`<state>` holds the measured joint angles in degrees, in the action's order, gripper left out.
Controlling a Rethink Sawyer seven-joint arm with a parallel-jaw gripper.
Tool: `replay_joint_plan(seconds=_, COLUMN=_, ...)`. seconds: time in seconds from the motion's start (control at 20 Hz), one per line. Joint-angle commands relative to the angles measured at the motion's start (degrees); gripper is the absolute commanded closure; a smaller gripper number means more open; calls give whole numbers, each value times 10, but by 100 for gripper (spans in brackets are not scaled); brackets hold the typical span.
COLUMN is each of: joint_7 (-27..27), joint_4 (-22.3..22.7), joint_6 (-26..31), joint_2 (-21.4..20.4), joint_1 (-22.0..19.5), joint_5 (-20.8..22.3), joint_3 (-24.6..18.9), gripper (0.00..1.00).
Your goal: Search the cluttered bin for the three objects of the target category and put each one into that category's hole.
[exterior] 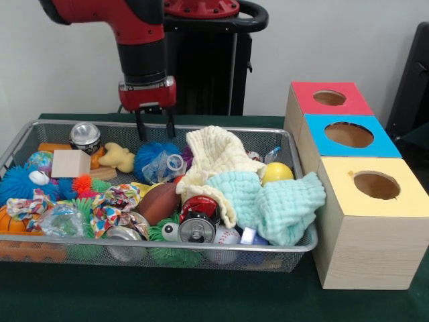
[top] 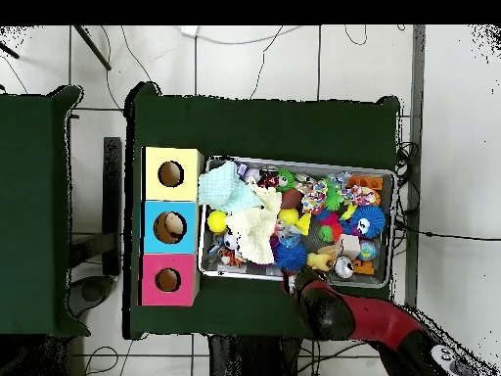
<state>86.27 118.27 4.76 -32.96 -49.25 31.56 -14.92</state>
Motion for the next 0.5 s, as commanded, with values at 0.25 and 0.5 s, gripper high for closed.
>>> replay_joint_plan(seconds=0.25, joint_7=-12, joint_4=-87, joint_6=36, joint_2=42, joint_1=-50, joint_5=51, joint_3=-44, gripper=0)
replay_joint_plan(seconds=0.5, joint_7=-13, joint_4=-83, joint_6=47, joint_2=33, joint_1=-56, joint_5=52, joint_3=-49, gripper=0)
